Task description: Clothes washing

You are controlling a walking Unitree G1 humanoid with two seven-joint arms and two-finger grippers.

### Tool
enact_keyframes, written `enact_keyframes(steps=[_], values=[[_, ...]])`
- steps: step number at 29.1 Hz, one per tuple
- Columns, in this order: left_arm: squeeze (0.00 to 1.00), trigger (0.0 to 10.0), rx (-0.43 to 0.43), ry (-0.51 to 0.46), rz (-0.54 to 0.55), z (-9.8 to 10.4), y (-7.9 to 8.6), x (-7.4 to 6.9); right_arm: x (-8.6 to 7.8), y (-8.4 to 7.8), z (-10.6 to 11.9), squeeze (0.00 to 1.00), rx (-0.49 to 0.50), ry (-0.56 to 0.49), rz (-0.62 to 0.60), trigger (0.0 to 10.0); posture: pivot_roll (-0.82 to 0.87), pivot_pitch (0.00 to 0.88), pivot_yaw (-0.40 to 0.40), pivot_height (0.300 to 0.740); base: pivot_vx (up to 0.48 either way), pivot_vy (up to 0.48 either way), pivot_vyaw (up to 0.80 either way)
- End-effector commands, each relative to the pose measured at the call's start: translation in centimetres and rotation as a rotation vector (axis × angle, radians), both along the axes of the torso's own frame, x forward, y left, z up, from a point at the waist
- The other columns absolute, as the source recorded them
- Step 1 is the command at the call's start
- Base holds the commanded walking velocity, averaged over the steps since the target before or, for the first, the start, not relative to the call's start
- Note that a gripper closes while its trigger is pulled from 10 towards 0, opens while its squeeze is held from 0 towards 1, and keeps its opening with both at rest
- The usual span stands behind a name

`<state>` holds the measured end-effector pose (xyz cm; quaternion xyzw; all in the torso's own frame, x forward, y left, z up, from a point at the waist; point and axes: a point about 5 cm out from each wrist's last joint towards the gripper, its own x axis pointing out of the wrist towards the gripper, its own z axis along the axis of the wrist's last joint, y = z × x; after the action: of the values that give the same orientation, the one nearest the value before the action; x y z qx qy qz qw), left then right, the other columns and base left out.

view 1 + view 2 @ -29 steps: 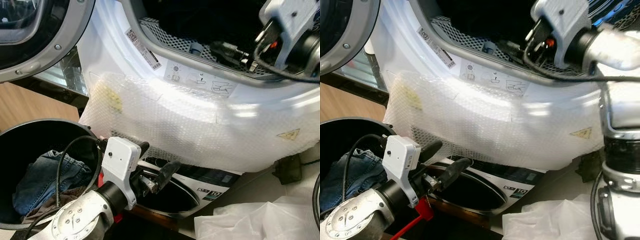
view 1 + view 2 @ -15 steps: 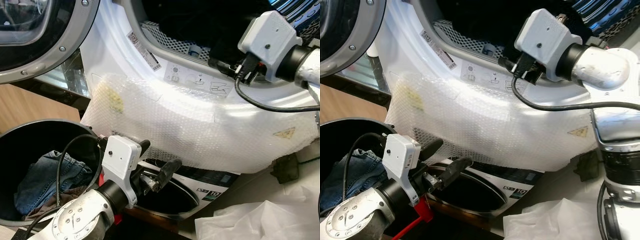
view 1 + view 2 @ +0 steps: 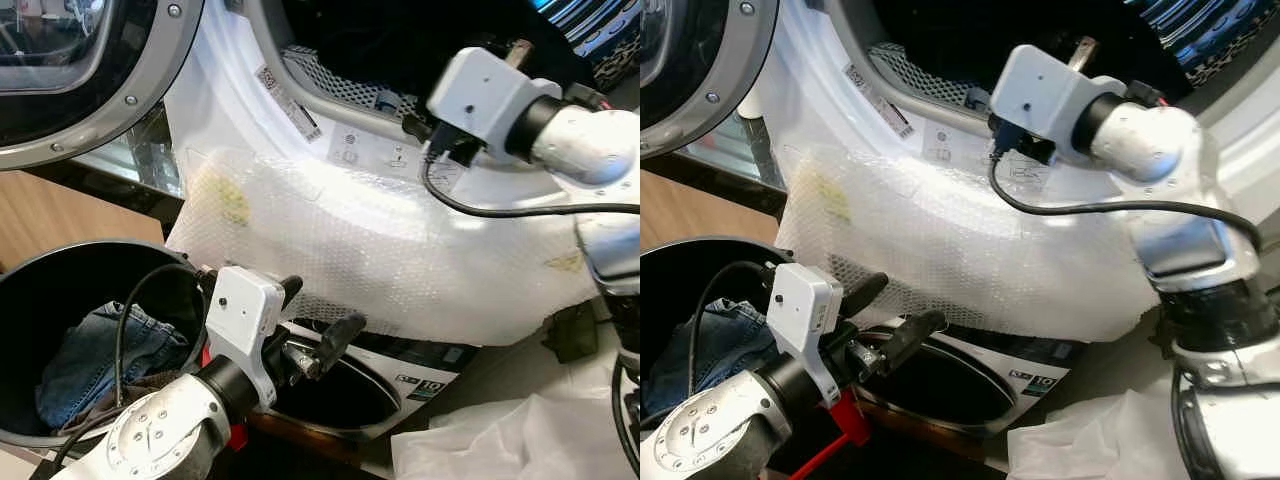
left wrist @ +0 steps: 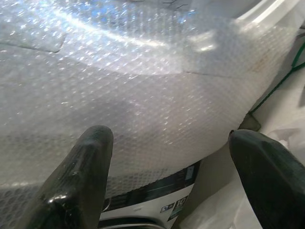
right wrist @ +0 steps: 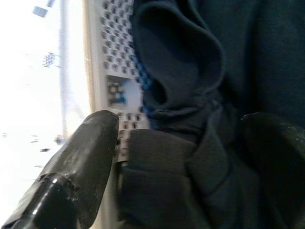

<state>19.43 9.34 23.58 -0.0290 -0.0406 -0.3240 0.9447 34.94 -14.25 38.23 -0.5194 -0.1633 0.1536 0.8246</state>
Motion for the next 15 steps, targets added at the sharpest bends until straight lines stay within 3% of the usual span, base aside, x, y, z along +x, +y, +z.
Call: enact_keyframes(steps=[1, 8, 15], values=[[0.00, 10.0, -0.002, -0.005, -0.019, 0.1, -0.4, -0.3, 0.9, -1.6, 0.4, 0.00, 0.009, -0.025, -0.119, 10.0, 0.00, 0.177, -0.217, 0.740, 0.000, 0.000, 0.00], [0.00, 10.0, -0.002, -0.003, -0.012, 0.0, -0.3, -0.4, 1.8, -3.1, 1.8, 0.00, -0.065, -0.090, -0.227, 10.0, 0.00, 0.182, -0.219, 0.740, 0.000, 0.000, 0.00], [0.00, 10.0, -0.007, -0.002, -0.014, 0.1, -0.4, -0.4, 2.3, -3.5, 4.1, 0.00, -0.045, -0.151, -0.262, 10.0, 0.00, 0.182, -0.219, 0.740, 0.000, 0.000, 0.00]])
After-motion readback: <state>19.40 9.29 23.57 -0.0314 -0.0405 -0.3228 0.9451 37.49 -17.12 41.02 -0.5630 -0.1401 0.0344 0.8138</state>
